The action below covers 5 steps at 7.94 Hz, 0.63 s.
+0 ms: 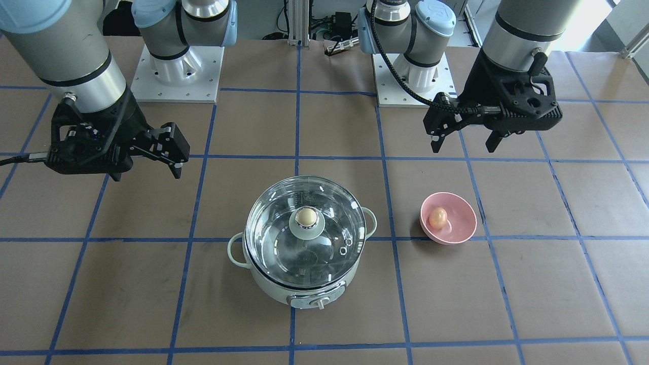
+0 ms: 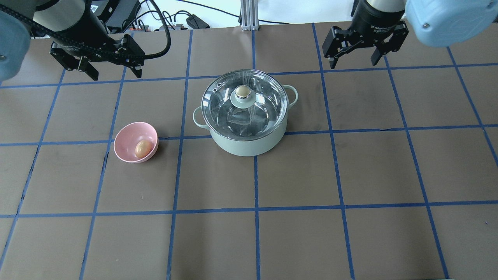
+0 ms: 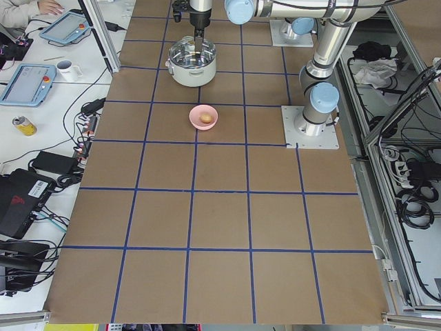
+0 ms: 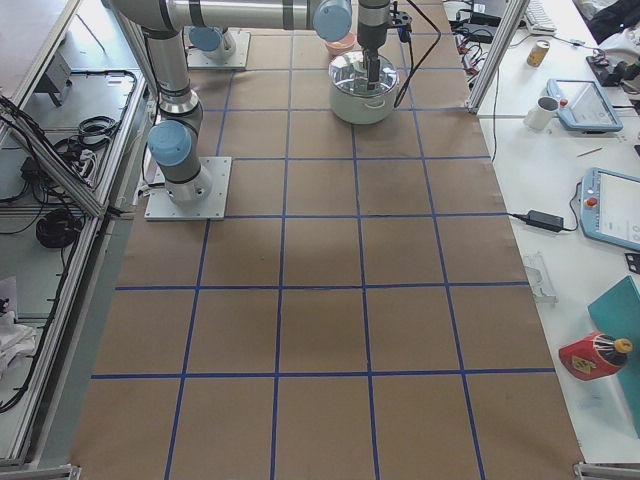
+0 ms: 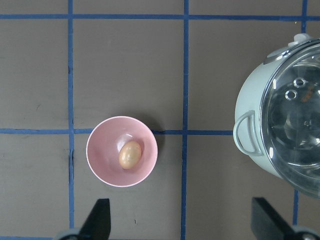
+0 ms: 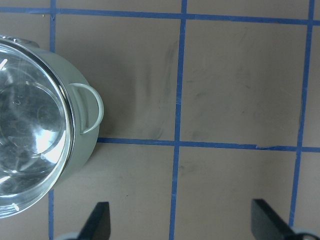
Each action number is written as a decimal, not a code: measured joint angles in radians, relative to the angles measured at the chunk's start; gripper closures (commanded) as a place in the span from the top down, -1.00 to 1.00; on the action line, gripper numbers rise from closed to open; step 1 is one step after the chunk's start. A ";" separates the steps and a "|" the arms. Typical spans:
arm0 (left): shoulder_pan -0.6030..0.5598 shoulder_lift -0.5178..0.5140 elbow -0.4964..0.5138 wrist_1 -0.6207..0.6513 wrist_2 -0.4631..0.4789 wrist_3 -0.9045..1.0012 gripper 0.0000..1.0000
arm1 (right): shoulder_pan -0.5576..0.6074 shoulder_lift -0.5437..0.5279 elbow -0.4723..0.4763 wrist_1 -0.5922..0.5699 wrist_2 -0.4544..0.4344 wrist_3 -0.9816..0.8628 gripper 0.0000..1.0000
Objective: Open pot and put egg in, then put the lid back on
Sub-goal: 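Move the right gripper to the lid knob while the left reaches the bowl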
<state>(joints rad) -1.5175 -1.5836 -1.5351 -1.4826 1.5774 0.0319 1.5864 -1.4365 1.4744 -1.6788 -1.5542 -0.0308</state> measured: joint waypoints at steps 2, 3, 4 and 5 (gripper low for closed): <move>0.051 -0.012 -0.002 0.000 -0.003 0.004 1.00 | 0.094 0.017 -0.004 -0.042 0.015 0.141 1.00; 0.101 -0.026 -0.008 -0.001 -0.005 0.004 1.00 | 0.167 0.047 -0.011 -0.091 0.017 0.233 1.00; 0.136 -0.037 -0.027 -0.001 -0.006 0.002 1.00 | 0.231 0.086 -0.021 -0.141 0.018 0.308 1.00; 0.153 -0.043 -0.058 0.002 -0.006 -0.004 1.00 | 0.281 0.125 -0.029 -0.184 0.018 0.360 1.00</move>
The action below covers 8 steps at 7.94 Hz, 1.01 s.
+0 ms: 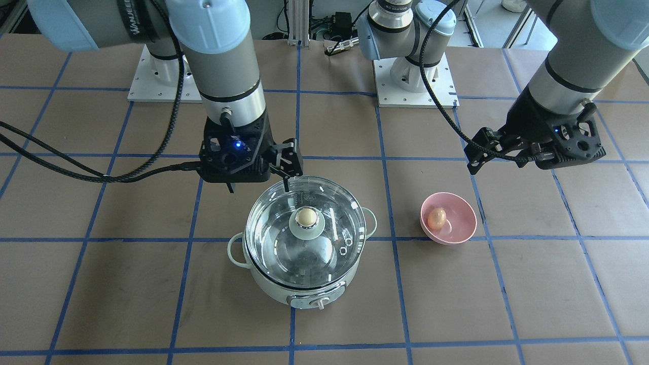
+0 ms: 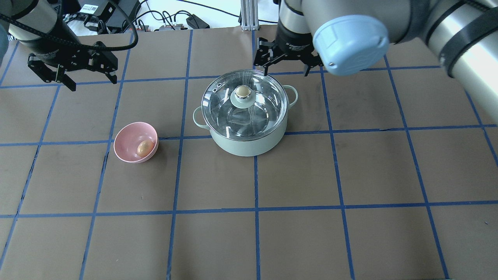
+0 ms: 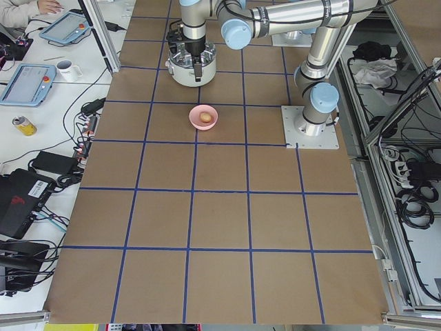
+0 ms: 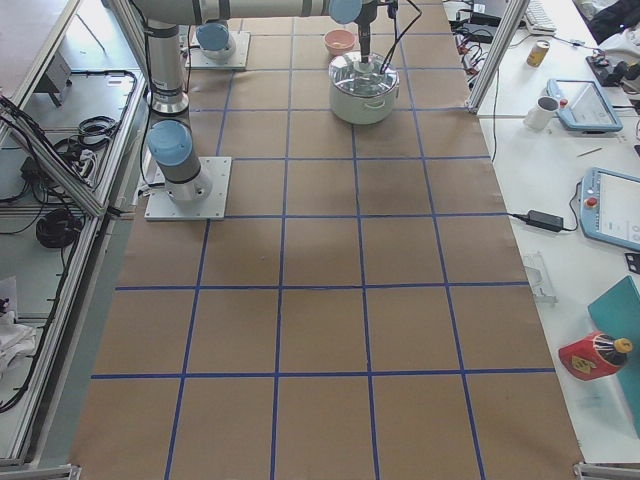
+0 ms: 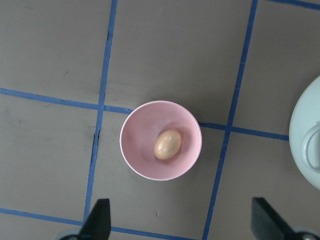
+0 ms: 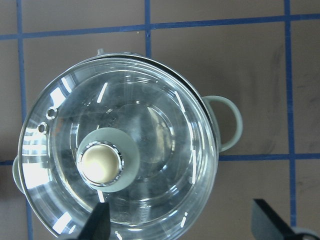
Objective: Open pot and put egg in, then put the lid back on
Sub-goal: 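Move the right gripper to the lid knob while the left reaches the bowl, then grasp the lid knob with the right gripper while the left gripper lowers to the egg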
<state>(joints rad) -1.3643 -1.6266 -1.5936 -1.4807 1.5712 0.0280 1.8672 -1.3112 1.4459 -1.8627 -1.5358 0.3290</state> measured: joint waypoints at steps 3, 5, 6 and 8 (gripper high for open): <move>0.019 -0.034 -0.088 0.046 -0.002 -0.008 0.92 | 0.088 0.116 -0.008 -0.109 -0.001 0.080 1.00; 0.020 -0.086 -0.116 0.087 -0.002 -0.008 0.90 | 0.100 0.152 -0.008 -0.134 -0.002 0.076 1.00; 0.020 -0.113 -0.129 0.096 -0.002 -0.008 0.87 | 0.102 0.157 -0.008 -0.137 -0.003 0.074 0.85; 0.020 -0.171 -0.144 0.112 0.001 -0.006 0.87 | 0.102 0.164 -0.009 -0.139 -0.003 0.072 0.13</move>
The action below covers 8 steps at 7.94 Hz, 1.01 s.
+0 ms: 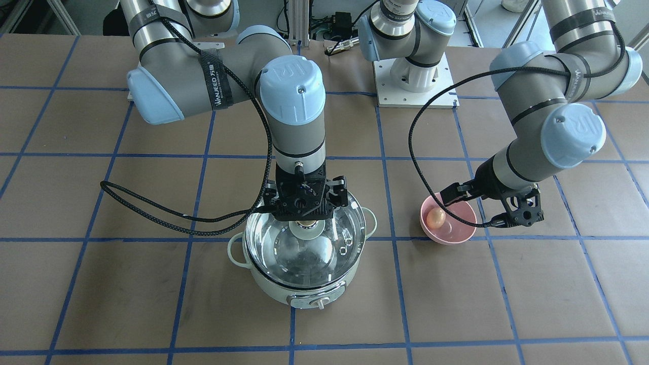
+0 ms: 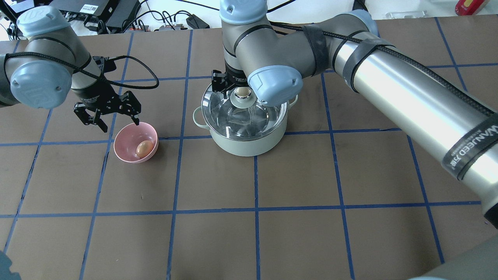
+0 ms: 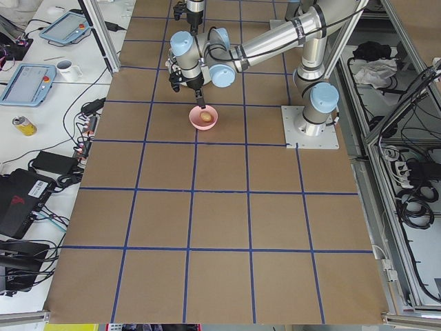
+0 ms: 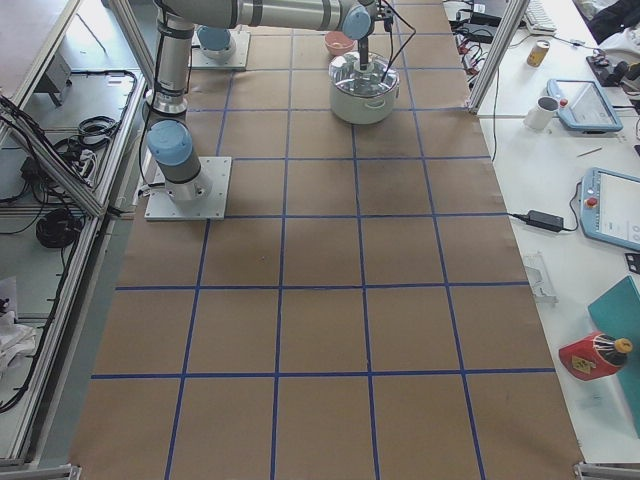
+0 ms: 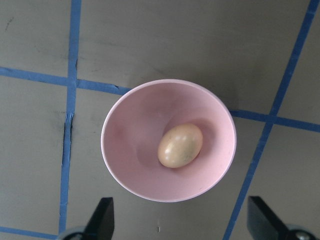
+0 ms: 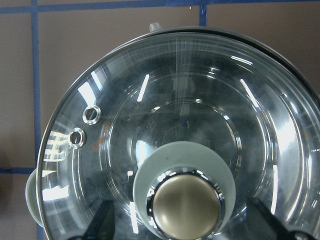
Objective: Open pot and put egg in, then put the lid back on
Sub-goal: 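Grasp the lid knob with the right gripper while the left gripper lowers to the egg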
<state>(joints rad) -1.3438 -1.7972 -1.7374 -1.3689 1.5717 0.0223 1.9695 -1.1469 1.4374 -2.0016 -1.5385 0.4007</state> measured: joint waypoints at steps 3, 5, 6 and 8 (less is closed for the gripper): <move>0.000 -0.074 -0.006 0.078 0.002 0.000 0.72 | 0.000 0.000 0.000 0.002 0.002 -0.017 -1.00; 0.000 -0.112 -0.029 0.100 0.005 0.003 0.58 | 0.000 -0.004 -0.001 0.007 0.003 -0.020 -1.00; 0.000 -0.119 -0.045 0.104 0.006 0.003 0.58 | -0.001 -0.011 -0.004 0.012 0.004 -0.021 -1.00; 0.000 -0.124 -0.059 0.106 0.008 0.003 0.58 | -0.006 -0.044 -0.014 0.045 0.004 -0.030 -1.00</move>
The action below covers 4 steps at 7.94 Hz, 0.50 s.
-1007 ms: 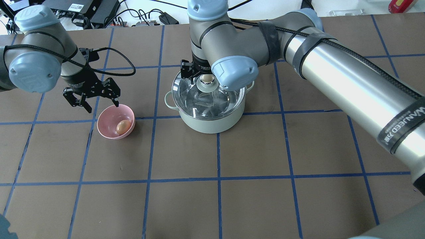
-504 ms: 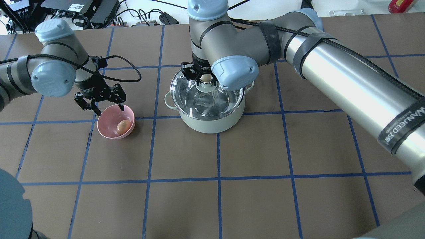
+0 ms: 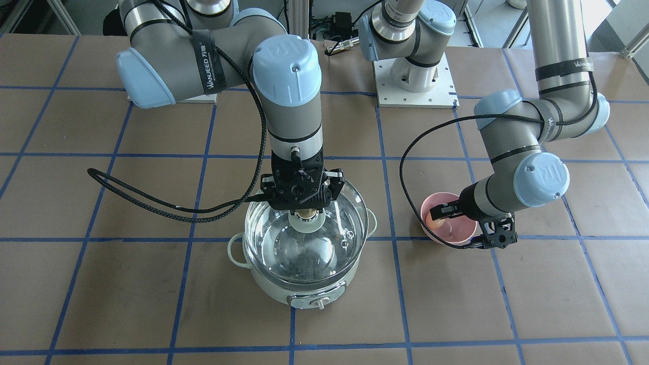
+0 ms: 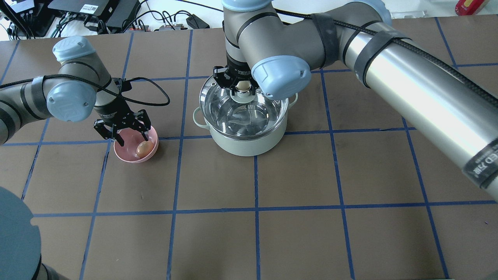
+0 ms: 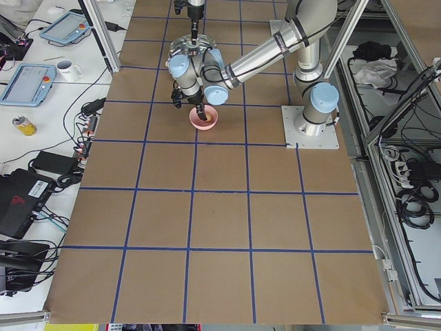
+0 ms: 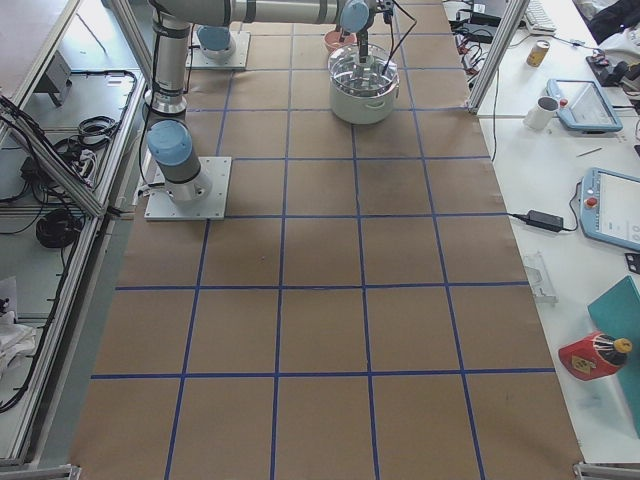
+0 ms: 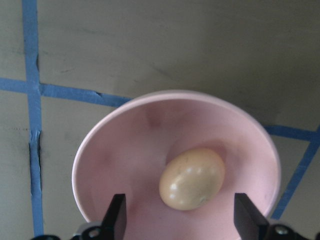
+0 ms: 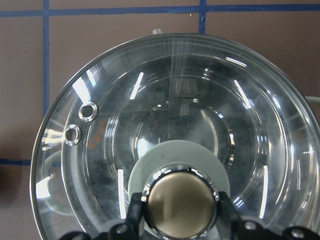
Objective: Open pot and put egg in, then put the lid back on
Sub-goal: 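Grasp the lid knob with the right gripper while the left gripper lowers to the egg, then lift the glass lid off the pot and set it aside with the right gripper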
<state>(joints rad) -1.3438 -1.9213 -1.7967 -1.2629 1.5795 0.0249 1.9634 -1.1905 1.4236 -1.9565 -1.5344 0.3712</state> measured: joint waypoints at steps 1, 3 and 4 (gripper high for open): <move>0.000 -0.001 -0.005 0.000 0.000 0.000 0.57 | -0.010 -0.035 -0.003 0.033 -0.003 -0.032 -1.00; 0.000 -0.007 -0.013 0.002 0.001 0.001 0.57 | -0.076 -0.110 -0.002 0.097 -0.003 -0.120 -1.00; 0.000 -0.013 -0.016 0.008 0.001 0.002 0.56 | -0.126 -0.138 0.001 0.120 -0.003 -0.189 -1.00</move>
<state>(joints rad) -1.3438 -1.9347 -1.8126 -1.2546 1.5807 0.0269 1.8370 -1.3281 1.4246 -1.8367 -1.5377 0.1826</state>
